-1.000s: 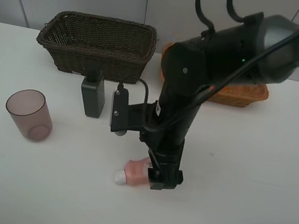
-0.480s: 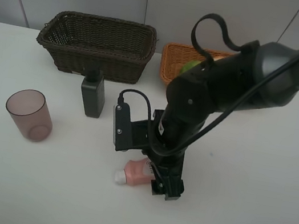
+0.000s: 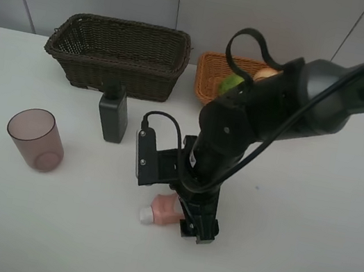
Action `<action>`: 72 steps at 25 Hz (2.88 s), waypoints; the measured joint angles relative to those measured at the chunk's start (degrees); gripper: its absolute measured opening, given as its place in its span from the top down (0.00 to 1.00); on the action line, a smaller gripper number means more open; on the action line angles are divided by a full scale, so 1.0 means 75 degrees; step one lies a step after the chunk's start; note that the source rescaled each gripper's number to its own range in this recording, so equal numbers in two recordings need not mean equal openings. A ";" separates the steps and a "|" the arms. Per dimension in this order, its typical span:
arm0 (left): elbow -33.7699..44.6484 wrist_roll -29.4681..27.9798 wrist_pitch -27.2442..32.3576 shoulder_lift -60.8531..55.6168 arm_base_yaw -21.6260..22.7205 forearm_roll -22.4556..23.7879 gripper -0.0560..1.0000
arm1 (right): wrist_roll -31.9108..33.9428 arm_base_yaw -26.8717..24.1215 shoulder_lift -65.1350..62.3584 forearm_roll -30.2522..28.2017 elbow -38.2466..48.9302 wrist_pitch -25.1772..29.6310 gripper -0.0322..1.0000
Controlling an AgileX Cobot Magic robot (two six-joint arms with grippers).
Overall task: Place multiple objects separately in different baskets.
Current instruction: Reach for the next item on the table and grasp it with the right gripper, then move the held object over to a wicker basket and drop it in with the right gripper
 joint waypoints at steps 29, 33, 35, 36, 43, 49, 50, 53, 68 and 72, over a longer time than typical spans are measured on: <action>0.0000 0.0000 0.0000 0.0000 0.0000 0.0000 0.00 | 0.0000 0.0000 0.0028 -0.0312 0.0000 0.0424 0.95; 0.0000 0.0000 0.0000 0.0000 0.0000 0.0000 0.00 | 0.0000 0.0000 0.0028 -0.0312 0.0000 0.0424 0.95; 0.0000 0.0000 0.0000 0.0000 0.0000 0.0000 0.00 | 0.0000 0.0000 0.0028 -0.0312 0.0000 0.0424 0.95; 0.0000 0.0000 0.0000 0.0000 0.0000 0.0000 0.00 | 0.0000 0.0000 0.0028 -0.0312 0.0000 0.0424 0.95; 0.0000 0.0000 0.0000 0.0000 0.0000 0.0000 0.00 | 0.0000 0.0000 0.0028 -0.0312 0.0000 0.0424 0.95; 0.0000 0.0000 0.0000 0.0000 0.0000 0.0000 0.00 | 0.0026 0.0000 -0.0269 -0.0312 -0.0307 0.0942 0.95; 0.0000 0.0000 0.0000 0.0000 0.0000 0.0000 0.00 | 0.0035 0.0000 -0.0372 -0.0292 -0.0466 0.1128 0.95; 0.0000 0.0000 0.0000 0.0000 0.0000 0.0000 0.00 | 0.0050 0.0000 -0.0557 -0.0153 -0.0982 0.1746 0.95; 0.0000 0.0000 0.0000 0.0000 0.0000 0.0000 0.00 | 0.2064 -0.0044 -0.0565 -0.0180 -0.3262 0.3077 0.95; 0.0000 0.0000 0.0000 0.0000 0.0000 0.0000 0.00 | 0.3218 -0.0258 -0.0405 -0.0178 -0.4084 0.3347 0.95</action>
